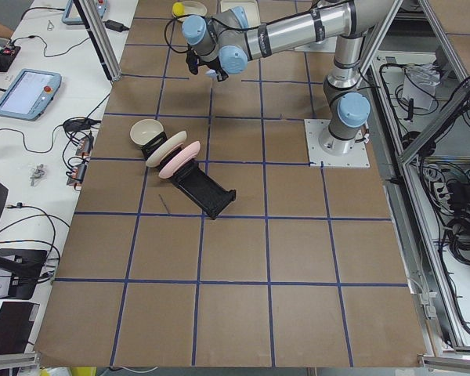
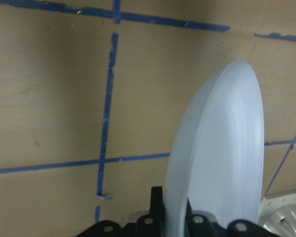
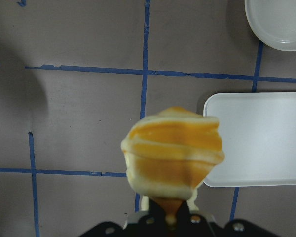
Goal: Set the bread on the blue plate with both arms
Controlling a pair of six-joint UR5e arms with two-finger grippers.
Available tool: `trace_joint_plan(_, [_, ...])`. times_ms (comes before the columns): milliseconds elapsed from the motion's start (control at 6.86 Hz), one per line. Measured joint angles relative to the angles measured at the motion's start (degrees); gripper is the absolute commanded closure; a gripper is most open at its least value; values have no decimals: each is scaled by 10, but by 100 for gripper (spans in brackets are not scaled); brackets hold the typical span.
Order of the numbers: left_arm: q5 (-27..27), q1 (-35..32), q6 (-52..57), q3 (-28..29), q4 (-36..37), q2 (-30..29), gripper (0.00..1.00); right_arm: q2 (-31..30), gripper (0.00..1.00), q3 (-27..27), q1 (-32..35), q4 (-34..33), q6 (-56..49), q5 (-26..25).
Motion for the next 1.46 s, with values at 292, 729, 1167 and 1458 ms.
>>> trace_joint_plan(292, [-19, -51, -60, -7, 107, -71, 96, 0, 96, 2, 0, 0, 0, 0])
trace_joint_plan(729, [-68, -64, -114, -6, 242, -124, 85, 0, 96, 3, 0, 0, -1, 0])
trace_joint_plan(1167, [-74, -68, -130, -19, 315, -152, 22, 14, 96, 8, 2, -6, 2, 1])
trace_joint_plan(1458, [-69, -64, -122, -31, 309, -119, 17, 51, 96, 14, 21, -50, 29, 2])
